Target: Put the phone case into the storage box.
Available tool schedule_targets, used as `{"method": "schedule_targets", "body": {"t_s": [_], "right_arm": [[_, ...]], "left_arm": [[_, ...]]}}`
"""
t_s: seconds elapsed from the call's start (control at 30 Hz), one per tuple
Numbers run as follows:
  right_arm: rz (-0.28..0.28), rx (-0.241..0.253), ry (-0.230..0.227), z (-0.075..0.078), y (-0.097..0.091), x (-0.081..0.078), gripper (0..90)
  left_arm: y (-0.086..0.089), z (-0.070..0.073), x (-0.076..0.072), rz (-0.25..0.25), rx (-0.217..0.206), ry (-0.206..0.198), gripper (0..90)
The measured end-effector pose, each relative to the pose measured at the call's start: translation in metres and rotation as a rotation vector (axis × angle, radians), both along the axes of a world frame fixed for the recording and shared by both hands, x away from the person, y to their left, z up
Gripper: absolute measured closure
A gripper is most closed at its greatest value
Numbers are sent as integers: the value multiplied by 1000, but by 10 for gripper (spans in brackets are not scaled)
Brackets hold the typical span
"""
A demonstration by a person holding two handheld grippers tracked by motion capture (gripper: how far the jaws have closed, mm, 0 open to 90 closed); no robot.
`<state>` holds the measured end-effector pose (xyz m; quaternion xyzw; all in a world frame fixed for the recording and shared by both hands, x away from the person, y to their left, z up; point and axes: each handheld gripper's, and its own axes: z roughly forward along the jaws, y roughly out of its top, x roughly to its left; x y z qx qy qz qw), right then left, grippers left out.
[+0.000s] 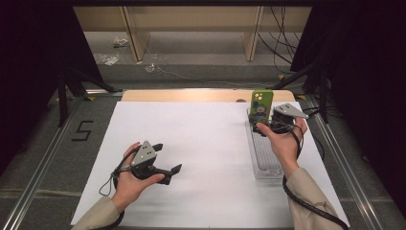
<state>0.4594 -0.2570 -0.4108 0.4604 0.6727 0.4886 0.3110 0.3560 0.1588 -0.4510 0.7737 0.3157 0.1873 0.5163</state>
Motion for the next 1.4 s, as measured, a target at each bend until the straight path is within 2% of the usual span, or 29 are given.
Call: {"method": "schedule_targets", "body": {"t_s": [1.4], "right_arm": [[130,5,20,3,4,-32,15]], "left_arm": [[0,0,0,3,0,2,0]]}}
